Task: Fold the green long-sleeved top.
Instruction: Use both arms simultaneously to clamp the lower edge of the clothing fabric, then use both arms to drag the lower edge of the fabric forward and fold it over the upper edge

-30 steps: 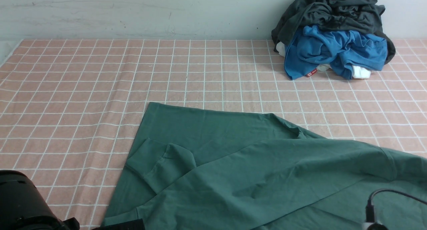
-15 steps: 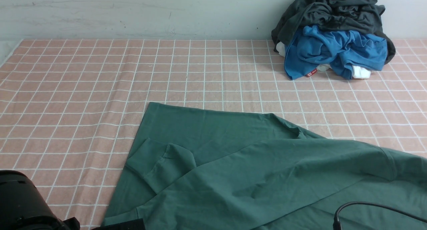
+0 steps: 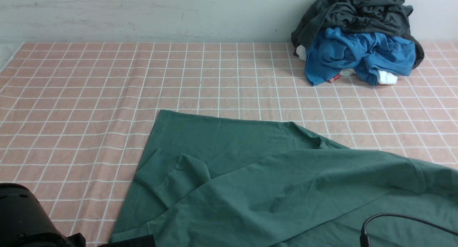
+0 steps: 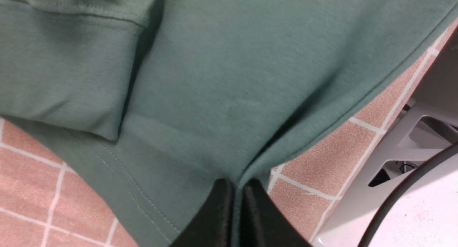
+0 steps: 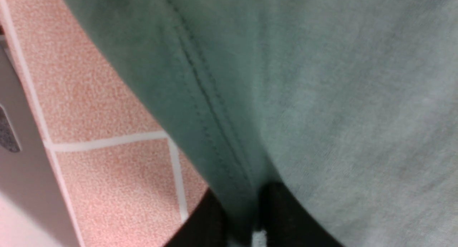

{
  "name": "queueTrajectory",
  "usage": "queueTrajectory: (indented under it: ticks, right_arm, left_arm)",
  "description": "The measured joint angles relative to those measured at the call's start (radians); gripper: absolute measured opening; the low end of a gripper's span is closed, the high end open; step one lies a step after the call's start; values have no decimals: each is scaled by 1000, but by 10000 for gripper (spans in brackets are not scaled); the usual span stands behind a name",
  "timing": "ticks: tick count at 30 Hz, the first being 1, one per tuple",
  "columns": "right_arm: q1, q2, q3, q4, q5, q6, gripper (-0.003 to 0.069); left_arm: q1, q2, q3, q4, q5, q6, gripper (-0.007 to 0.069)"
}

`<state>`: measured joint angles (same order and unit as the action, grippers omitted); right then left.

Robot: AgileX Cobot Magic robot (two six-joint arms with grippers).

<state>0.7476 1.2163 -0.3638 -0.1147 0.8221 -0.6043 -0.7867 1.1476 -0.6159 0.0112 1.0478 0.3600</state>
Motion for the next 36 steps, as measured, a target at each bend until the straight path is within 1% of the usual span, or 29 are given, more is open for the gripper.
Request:
queueTrajectory:
  ticks: [2,3,6,7,10,12,15,16,18,19,20,21,22,23,24,25,28,29,30,33,36]
  right_arm:
    - [0,0,-20,-3,19,0,34]
    - [0,-1,-30,-9,36,0,23]
    - [0,-6,-94,-40,106,0,18]
    - [-1,-11,-145,-72,157,1,17]
    - [-36,-12,-270,-110,247,8,17]
    - [-94,-11,-348,-110,276,5,17]
    - [-203,3,-479,-65,292,-38,17]
    - [-238,17,-513,-37,296,-54,17]
    - [-344,68,-604,39,306,-102,17]
    - [-352,73,-620,46,307,-110,17]
    - [-416,123,-685,103,314,-142,17]
    - [-451,159,-726,135,321,-160,17]
    - [-465,173,-734,148,322,-160,17]
    - [-511,234,-799,190,332,-188,17]
    - [-516,242,-807,190,334,-190,17]
    - [-554,304,-872,219,349,-202,17]
    - [-608,414,-982,235,373,-209,17]
    - [-608,421,-988,236,373,-209,17]
    - [-631,475,-1041,238,377,-209,17]
    - [-653,563,-1105,240,372,-209,17]
    - [-662,622,-1146,240,355,-209,17]
  left_arm:
    - [0,0,0,18,-1,-15,6]
    - [0,0,0,26,-1,-17,6]
    - [9,0,-5,45,0,-19,6]
    - [22,0,-19,52,4,-19,6]
    - [89,0,-85,60,13,-19,7]
    - [155,8,-151,60,16,-13,8]
    - [257,50,-254,60,18,20,9]
    - [291,77,-298,59,18,37,9]
    - [358,155,-408,44,19,68,11]
    - [368,171,-417,43,20,73,11]
    - [398,234,-483,36,21,86,12]
    - [414,291,-541,34,22,91,15]
    - [418,291,-551,34,22,91,15]
    - [440,380,-635,35,27,99,17]
    - [440,389,-646,35,27,99,17]
    - [453,457,-735,39,35,106,17]
    - [470,594,-901,43,66,122,17]
    - [471,602,-911,43,67,122,17]
    - [478,675,-990,43,82,126,17]
    - [489,774,-1114,55,84,127,17]
    - [499,853,-1196,68,84,127,17]
